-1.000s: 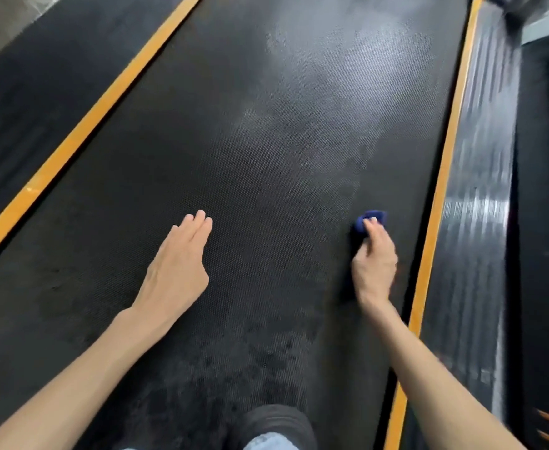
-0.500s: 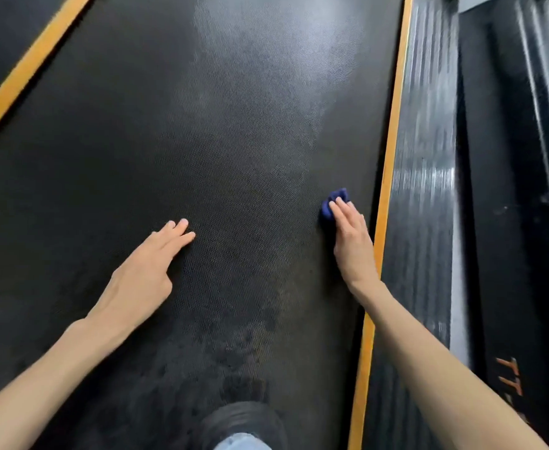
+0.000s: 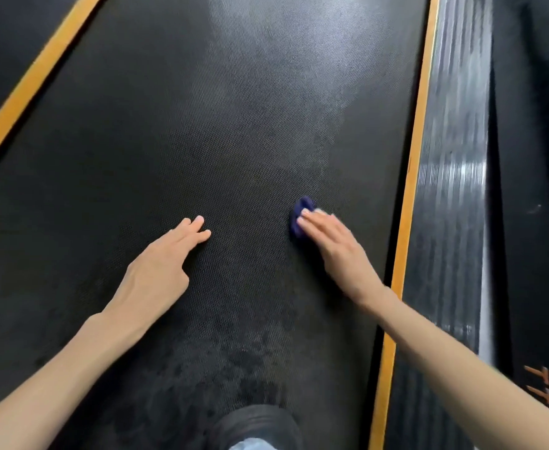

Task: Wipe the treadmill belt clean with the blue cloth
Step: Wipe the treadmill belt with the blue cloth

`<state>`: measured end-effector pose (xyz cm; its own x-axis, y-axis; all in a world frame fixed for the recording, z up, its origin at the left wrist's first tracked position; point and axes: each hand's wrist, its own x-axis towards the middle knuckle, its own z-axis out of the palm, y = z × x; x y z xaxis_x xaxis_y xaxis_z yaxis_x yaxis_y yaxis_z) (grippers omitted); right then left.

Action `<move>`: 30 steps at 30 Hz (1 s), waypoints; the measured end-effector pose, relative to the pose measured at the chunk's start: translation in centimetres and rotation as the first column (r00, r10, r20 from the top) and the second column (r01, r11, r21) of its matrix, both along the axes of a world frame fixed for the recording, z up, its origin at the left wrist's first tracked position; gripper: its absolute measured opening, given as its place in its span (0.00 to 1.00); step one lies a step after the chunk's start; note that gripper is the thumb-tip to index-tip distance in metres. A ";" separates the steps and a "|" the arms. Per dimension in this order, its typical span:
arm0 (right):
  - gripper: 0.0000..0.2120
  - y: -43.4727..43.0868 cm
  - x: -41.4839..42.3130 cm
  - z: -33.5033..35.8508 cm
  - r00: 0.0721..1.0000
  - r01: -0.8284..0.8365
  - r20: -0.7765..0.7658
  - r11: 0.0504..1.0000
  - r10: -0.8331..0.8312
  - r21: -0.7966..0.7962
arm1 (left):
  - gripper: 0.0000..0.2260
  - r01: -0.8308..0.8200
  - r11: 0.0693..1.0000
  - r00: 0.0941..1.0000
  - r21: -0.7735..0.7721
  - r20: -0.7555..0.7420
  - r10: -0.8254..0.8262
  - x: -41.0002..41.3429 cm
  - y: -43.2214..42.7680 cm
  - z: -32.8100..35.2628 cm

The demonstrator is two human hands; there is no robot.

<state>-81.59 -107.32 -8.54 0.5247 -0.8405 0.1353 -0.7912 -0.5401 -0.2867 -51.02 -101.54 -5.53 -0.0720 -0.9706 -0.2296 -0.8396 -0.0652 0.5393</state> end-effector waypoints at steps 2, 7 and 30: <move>0.19 -6.4 -1.5 0.0 0.924 0.377 0.065 0.926 -0.377 0.011 | 0.37 0.015 1.000 1.000 0.025 -0.018 -0.015 0.4 -0.2 0.2; 0.16 -10.6 2.6 2.1 0.740 0.650 0.192 0.759 -0.644 0.042 | 0.36 -0.003 1.000 0.999 0.018 -0.049 0.003 0.1 -0.3 0.6; 0.27 14.9 -0.1 1.8 0.999 -0.012 -0.035 0.973 0.020 0.229 | 0.33 0.017 0.993 0.999 -0.120 -0.026 -0.020 -0.3 1.3 -0.5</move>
